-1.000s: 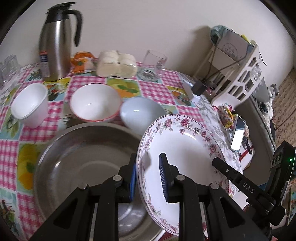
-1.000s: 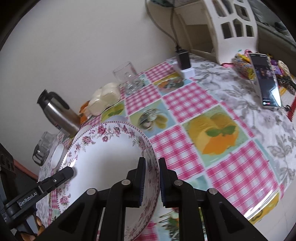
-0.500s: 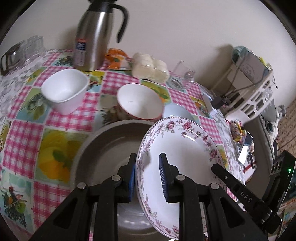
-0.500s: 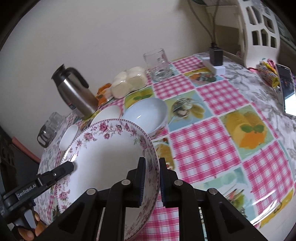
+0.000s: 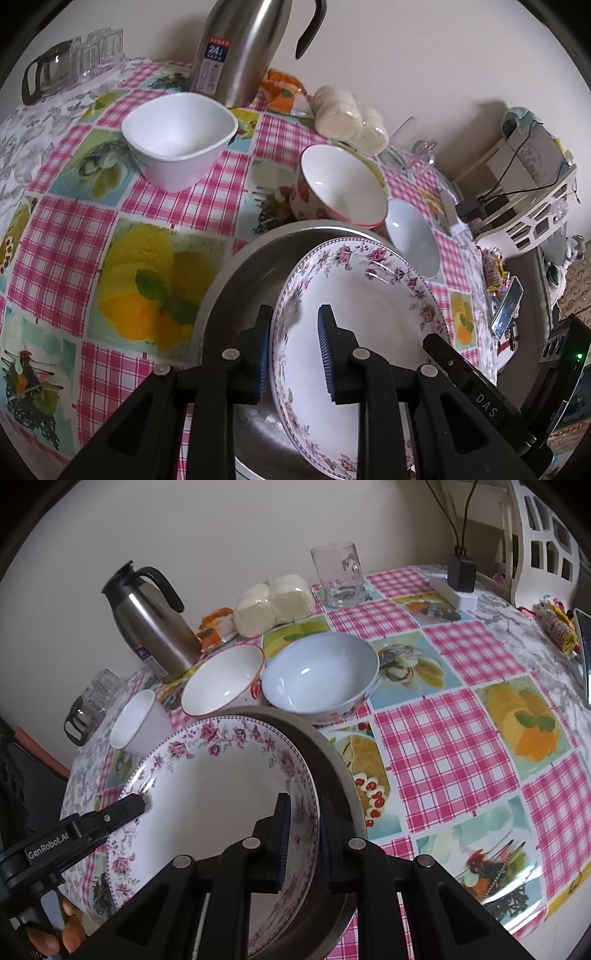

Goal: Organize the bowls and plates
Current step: 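Lower the floral plate into the steel basin with the right gripper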

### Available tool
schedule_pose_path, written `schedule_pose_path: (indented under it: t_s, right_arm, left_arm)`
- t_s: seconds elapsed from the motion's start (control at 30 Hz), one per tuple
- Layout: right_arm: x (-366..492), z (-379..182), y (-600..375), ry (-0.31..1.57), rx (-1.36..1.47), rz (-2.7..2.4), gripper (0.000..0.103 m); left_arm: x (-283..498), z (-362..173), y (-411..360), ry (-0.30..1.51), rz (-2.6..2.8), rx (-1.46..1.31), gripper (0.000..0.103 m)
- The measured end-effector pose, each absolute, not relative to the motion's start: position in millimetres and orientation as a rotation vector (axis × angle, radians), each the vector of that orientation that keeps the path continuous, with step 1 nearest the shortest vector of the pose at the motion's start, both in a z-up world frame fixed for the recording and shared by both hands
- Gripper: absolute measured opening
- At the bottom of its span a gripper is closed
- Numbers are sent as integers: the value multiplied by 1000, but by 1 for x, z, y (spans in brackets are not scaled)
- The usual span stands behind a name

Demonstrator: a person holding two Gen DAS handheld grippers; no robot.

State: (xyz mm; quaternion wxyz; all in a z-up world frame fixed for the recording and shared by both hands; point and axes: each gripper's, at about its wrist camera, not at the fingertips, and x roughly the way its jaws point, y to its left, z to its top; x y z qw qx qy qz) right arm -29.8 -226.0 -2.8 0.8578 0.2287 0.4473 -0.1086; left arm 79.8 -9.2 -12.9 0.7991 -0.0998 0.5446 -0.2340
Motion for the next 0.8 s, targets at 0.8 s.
schedule_pose_path:
  t_s: [0.8]
  right_arm:
    - [-17,-18,-216,1010,389,-234,17]
  left_arm:
    - [86,-49,-10,1288,-444,-197,33]
